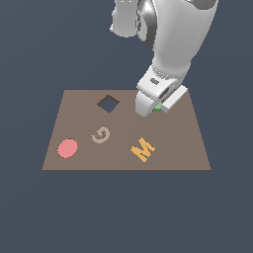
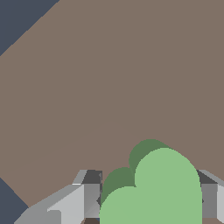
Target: Insert a designated object into the corresponding slot on a board.
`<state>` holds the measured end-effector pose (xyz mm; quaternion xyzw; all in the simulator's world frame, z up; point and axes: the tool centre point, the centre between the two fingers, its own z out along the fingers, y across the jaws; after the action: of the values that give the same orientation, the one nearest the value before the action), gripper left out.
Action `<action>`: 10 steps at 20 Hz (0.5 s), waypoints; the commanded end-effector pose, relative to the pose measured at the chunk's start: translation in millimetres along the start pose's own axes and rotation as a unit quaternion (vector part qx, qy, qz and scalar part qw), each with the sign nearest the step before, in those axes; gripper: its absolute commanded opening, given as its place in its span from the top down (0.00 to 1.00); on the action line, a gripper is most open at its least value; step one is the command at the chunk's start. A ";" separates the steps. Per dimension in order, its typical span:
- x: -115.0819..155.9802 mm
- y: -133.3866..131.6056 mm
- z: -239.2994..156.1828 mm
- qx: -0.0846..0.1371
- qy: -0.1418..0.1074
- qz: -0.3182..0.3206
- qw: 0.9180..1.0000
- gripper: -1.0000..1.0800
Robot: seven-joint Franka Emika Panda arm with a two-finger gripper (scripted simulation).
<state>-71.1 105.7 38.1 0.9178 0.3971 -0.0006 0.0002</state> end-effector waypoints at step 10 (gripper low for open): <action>-31.4 -13.2 -2.1 0.000 0.000 -0.005 1.000 1.00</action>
<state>-100.2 92.8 40.0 0.9160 0.4011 -0.0006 0.0003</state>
